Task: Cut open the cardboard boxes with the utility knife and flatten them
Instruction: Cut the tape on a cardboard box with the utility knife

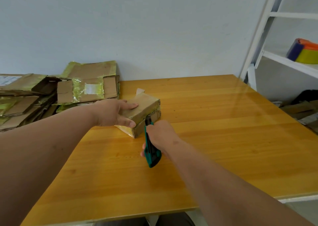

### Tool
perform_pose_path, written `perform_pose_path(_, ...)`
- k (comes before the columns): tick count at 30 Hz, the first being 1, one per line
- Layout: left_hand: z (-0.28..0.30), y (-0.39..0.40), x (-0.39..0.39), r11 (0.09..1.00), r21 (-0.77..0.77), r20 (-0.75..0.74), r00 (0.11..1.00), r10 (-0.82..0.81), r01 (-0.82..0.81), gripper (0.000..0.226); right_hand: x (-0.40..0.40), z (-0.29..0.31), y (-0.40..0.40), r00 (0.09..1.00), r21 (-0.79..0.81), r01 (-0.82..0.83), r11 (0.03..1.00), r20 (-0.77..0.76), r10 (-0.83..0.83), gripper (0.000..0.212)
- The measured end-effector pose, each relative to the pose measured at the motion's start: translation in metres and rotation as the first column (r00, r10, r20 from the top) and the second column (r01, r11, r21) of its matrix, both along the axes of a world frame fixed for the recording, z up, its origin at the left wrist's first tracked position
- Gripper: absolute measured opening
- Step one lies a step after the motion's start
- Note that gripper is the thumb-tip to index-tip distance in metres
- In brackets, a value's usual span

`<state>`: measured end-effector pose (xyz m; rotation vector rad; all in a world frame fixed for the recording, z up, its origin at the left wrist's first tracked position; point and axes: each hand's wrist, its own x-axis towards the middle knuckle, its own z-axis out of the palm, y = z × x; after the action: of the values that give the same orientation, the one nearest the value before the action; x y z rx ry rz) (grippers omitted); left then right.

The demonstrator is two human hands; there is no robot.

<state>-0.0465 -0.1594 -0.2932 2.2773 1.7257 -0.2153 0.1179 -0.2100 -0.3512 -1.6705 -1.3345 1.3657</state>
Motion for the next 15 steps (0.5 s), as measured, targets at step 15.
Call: perform_pose_path(15,0.006,0.000,0.000,0.996,-0.090,-0.051,0.999,-0.018,0.014,0.103,0.021,0.002,-0.006,0.996,-0.076,-0.064,0.995,-0.073,0.058,0.021)
